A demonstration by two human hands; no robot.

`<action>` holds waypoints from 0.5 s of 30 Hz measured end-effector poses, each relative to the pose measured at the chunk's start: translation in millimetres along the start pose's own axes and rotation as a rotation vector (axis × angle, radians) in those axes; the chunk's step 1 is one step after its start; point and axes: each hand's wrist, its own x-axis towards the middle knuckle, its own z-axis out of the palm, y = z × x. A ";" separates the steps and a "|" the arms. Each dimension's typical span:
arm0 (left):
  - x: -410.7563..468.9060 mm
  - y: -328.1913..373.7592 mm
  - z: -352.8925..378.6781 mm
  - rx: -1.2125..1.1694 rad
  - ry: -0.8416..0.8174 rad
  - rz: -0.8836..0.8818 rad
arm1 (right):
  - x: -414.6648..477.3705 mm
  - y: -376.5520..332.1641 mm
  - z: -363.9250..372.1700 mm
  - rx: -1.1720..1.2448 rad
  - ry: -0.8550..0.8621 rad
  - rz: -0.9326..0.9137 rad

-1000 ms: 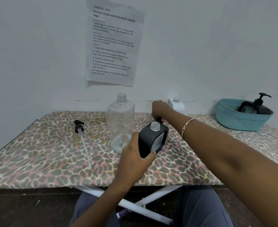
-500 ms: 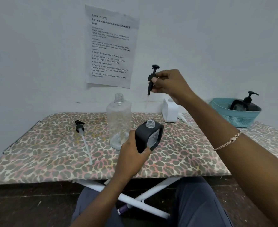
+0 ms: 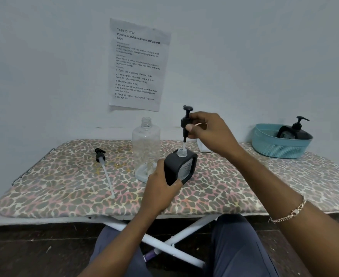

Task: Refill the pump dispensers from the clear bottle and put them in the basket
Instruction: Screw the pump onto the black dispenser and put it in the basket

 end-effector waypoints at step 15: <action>0.6 -5.6 2.4 -0.024 0.019 0.033 | -35.6 42.5 25.1 -0.092 -0.030 0.113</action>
